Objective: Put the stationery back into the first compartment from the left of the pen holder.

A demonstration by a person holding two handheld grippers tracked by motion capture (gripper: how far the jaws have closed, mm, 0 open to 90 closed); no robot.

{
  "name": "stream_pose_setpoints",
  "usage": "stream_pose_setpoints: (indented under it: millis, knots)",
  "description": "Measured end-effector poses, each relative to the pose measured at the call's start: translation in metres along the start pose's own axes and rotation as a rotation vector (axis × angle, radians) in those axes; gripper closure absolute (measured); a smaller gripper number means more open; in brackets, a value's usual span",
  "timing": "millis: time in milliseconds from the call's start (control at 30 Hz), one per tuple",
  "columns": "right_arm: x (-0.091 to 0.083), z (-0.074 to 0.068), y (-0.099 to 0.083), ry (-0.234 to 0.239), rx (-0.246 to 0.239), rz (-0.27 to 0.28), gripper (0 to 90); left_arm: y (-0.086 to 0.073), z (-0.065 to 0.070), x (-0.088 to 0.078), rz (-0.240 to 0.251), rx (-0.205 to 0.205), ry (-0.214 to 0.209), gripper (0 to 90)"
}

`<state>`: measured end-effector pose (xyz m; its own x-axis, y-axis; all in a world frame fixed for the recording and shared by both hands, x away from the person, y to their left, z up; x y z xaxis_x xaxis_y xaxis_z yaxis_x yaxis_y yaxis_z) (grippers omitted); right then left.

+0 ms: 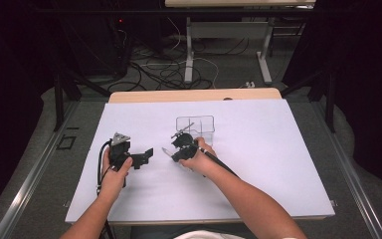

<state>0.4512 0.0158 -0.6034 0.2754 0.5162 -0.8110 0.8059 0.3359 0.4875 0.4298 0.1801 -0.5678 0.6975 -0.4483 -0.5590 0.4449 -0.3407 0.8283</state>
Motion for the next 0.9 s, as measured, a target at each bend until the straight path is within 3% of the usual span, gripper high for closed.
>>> stream_pose_setpoints:
  millis: [100, 167, 233, 333, 467, 567, 700, 767, 800, 900]
  knots:
    - [0.000, 0.002, 0.001, -0.002, -0.011, -0.001, 79.4, 0.000, 0.000, 0.000, 0.000, 0.000, -0.001, 0.3]
    - [-0.001, 0.001, 0.000, -0.008, 0.020, -0.012, 79.4, 0.000, 0.000, 0.000, -0.003, 0.000, -0.003, 0.3]
    - [0.002, 0.000, 0.001, 0.010, 0.028, 0.024, 79.4, 0.000, 0.000, -0.001, -0.005, -0.001, -0.003, 0.3]
    - [-0.002, 0.001, -0.001, -0.012, 0.043, -0.024, 79.5, 0.000, -0.001, -0.001, 0.002, -0.004, 0.002, 0.3]
    - [-0.007, 0.000, 0.000, 0.012, 0.050, -0.017, 79.5, 0.000, -0.001, 0.000, 0.002, -0.008, 0.003, 0.3]
    - [-0.010, -0.003, 0.003, 0.034, 0.057, 0.019, 79.5, 0.000, -0.002, -0.001, -0.001, -0.004, 0.006, 0.3]
    - [-0.016, -0.006, 0.005, 0.051, 0.033, 0.028, 79.5, -0.001, -0.004, -0.002, -0.006, -0.011, 0.009, 0.3]
    - [-0.020, -0.009, 0.006, 0.059, 0.047, 0.044, 79.5, -0.001, -0.005, -0.002, -0.005, -0.013, 0.011, 0.3]
    - [-0.021, -0.008, 0.008, 0.063, 0.015, 0.060, 79.5, -0.001, -0.005, -0.002, 0.001, -0.015, 0.014, 0.3]
    - [-0.025, -0.012, 0.010, 0.076, 0.023, 0.083, 79.4, -0.001, -0.004, -0.002, -0.007, -0.012, 0.009, 0.3]
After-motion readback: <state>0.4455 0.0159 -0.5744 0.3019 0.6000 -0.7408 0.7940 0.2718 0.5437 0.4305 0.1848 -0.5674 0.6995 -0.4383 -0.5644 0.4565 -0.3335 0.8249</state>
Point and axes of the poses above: each handheld gripper's, and its own axes: x roughly forward along the jaws, y roughly out of its top, z roughly to its right, the point moved 7 cm from there along x, roughly forward along the jaws, and after that the axes turned 15 degrees about x, right-handed, at the moved point
